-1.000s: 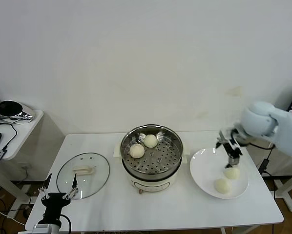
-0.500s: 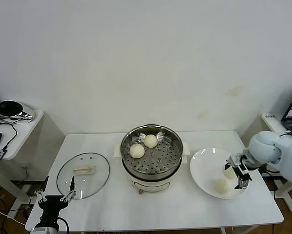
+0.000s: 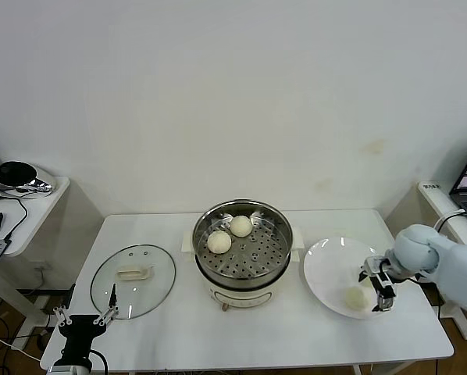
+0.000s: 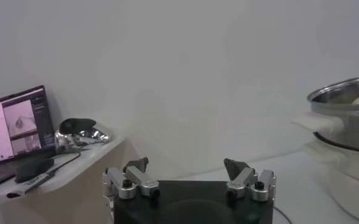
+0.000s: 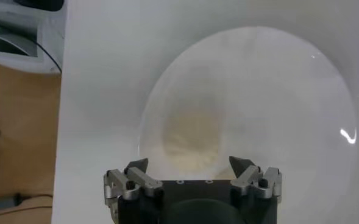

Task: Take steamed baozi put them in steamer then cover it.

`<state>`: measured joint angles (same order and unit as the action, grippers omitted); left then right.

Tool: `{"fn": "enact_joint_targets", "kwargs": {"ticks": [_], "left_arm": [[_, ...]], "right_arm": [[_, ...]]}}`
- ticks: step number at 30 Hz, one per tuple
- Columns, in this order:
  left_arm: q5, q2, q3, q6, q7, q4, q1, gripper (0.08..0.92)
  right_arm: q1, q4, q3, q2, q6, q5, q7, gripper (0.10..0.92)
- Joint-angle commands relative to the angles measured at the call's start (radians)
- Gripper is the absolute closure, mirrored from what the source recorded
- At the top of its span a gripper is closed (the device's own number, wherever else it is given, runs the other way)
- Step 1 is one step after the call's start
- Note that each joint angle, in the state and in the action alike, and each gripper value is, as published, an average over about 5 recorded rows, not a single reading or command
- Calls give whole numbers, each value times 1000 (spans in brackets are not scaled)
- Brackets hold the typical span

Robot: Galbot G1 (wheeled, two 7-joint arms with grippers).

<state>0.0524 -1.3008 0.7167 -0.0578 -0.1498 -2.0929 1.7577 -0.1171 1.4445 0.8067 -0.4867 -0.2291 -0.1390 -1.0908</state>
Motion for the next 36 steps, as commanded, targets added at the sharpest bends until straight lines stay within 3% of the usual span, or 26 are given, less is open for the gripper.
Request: {"fn": "enact_joint_targets", "kwargs": {"ticks": [1, 9, 22, 36], "left_arm": [[-1, 0, -1, 1, 0, 2, 1, 177], [-1, -2, 0, 0, 0, 1, 2, 177], [-1, -6, -3, -5, -1, -4, 5, 177], [4, 3, -4, -7, -2, -18, 8, 177]], "right_arm": [[-46, -52, -36, -47, 4, -9, 14, 213], [-44, -57, -38, -60, -5, -11, 16, 260], [4, -51, -32, -46, 5, 2, -5, 469], [444, -58, 68, -81, -2, 173, -72, 515]]}}
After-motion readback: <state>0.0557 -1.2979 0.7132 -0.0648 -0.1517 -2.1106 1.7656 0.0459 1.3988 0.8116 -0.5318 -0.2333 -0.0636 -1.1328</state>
